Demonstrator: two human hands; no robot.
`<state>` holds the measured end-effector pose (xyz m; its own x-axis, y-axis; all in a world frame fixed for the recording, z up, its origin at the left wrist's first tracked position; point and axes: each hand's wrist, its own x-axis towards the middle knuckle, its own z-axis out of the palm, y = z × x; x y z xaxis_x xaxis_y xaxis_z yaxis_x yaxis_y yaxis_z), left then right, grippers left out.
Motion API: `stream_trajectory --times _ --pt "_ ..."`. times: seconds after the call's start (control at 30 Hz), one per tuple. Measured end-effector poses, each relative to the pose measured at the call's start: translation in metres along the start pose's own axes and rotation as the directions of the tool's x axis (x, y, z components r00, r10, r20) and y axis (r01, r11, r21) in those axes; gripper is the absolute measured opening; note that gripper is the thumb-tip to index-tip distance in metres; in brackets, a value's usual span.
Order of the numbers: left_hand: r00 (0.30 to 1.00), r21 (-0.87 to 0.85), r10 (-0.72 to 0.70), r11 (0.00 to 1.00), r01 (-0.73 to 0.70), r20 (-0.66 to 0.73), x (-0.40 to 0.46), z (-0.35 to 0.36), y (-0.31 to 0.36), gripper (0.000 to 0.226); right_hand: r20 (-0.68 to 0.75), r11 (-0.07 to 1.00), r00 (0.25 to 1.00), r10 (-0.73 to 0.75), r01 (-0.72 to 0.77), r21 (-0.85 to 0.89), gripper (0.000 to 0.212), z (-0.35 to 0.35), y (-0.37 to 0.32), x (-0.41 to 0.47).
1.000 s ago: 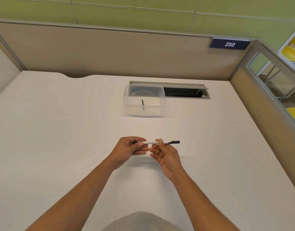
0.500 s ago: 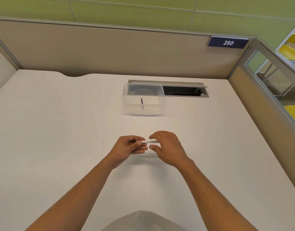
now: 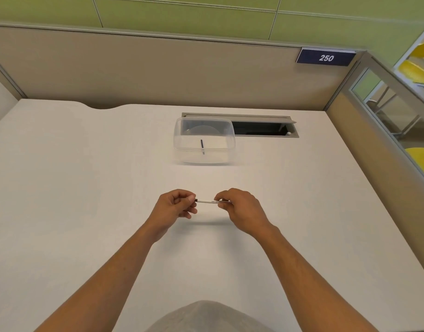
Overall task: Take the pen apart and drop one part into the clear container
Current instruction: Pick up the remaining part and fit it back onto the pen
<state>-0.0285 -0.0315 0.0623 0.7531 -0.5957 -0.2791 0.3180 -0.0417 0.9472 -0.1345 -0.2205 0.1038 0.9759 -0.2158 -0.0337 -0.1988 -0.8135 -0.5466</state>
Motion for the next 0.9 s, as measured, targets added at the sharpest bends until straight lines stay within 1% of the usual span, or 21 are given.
stream_trajectory --times 0.1,0.27,0.37,0.63,0.77,0.9 --pt "1.000 0.037 0.020 0.999 -0.020 -0.004 0.001 -0.002 0.001 0.010 -0.012 1.000 1.000 -0.002 0.002 0.003 0.015 0.000 0.001 -0.001" --pt "0.999 0.045 0.035 0.998 -0.034 -0.012 0.000 0.003 0.003 0.010 -0.043 0.999 0.999 -0.010 0.012 0.037 0.014 0.001 0.002 -0.002" --pt "0.999 0.064 0.040 0.997 -0.038 -0.024 -0.001 0.005 0.002 0.009 -0.038 0.999 0.999 -0.009 0.010 0.047 0.013 0.001 0.004 -0.002" --pt "0.995 0.101 0.069 0.993 -0.062 -0.069 -0.003 0.009 0.002 0.005 0.030 0.998 0.999 0.014 -0.016 0.065 0.014 0.005 0.005 0.001" --pt "0.993 0.115 0.084 0.991 -0.075 -0.079 -0.005 0.011 -0.001 0.008 0.071 0.991 0.996 0.058 -0.066 0.116 0.013 0.007 0.009 0.001" --pt "0.990 0.155 0.111 0.983 -0.097 -0.083 -0.006 0.013 -0.006 0.007 0.134 0.983 0.988 0.077 -0.098 0.158 0.016 0.006 0.012 -0.001"
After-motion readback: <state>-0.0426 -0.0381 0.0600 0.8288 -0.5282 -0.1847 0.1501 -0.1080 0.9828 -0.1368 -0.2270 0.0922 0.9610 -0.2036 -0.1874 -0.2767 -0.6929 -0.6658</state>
